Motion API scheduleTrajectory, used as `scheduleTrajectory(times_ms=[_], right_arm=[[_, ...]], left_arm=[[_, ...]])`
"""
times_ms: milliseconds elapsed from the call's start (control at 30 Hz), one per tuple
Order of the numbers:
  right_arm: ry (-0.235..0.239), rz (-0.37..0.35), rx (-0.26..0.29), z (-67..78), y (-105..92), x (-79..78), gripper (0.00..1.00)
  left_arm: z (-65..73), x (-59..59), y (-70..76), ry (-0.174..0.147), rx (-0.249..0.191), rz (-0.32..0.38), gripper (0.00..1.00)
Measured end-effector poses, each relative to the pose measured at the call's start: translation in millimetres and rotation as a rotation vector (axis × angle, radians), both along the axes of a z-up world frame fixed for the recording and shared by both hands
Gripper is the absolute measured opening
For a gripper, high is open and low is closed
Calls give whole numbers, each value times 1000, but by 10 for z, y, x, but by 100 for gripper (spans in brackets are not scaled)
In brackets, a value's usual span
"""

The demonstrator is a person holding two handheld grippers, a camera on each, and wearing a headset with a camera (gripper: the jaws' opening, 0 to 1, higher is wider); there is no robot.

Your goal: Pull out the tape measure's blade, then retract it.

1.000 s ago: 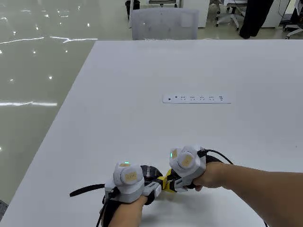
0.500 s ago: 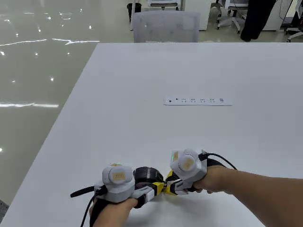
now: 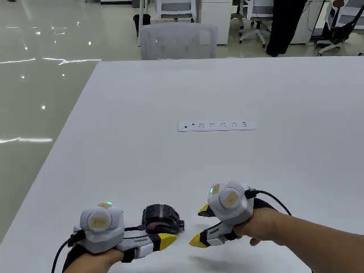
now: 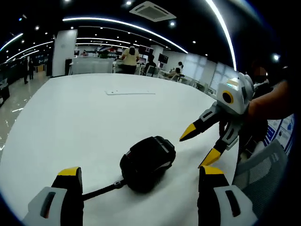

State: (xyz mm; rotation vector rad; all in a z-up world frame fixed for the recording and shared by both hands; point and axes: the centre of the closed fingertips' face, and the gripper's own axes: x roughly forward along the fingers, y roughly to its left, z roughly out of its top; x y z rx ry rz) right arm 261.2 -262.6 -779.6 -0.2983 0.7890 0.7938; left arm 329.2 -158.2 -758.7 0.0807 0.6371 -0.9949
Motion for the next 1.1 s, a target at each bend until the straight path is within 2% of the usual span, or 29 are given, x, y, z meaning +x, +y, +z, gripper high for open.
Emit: scheduleTrajectory(times_ms=[33,67,167,200,333,400,433,467,500,567,667,767,900,1000,1100], right_arm=[[-10,-18,8,33,-36,-17,48],[-19,-39,18,82,-86,-49,49],[-50,-90,34,201,-214,-128,54],[-70,-96,46,252,-263,-171,55],[-111,-147,47,343,-447,-308,57],[-128,-182,57,385,-553,-407,58],[-133,-198,58,394,-602,-445,59],[-144,-224,60,416,-671,-501,61],[-150,-241,63,426,-716,-533,62],[-164,-279,74,444,-825,-614,64],[-176,-308,74,475,-944,-748,68],[-183,-325,63,512,-1045,-877,69],[-200,-355,56,587,-1160,-1028,77],[-204,-381,61,631,-1229,-1125,79],[-231,-409,48,671,-1343,-1203,85]], left_arm=[[32,-20,13,12,-15,-2,100],[64,-35,49,7,-18,-7,100],[98,-76,126,-25,-1,-42,100],[141,-100,151,-47,-8,-67,100],[269,-171,224,-57,-36,-83,100],[322,-191,271,-93,-29,-89,100],[366,-156,303,-145,-15,-80,100],[377,-190,323,-164,-8,-96,100],[364,-231,334,-153,-5,-104,100],[352,-284,376,-152,6,-120,100],[338,-333,457,-117,2,-100,100],[404,-348,501,-86,-53,-74,100],[478,-317,588,-120,-77,-62,100],[471,-336,654,-114,-58,-61,100],[487,-362,701,-111,-64,-65,100]])
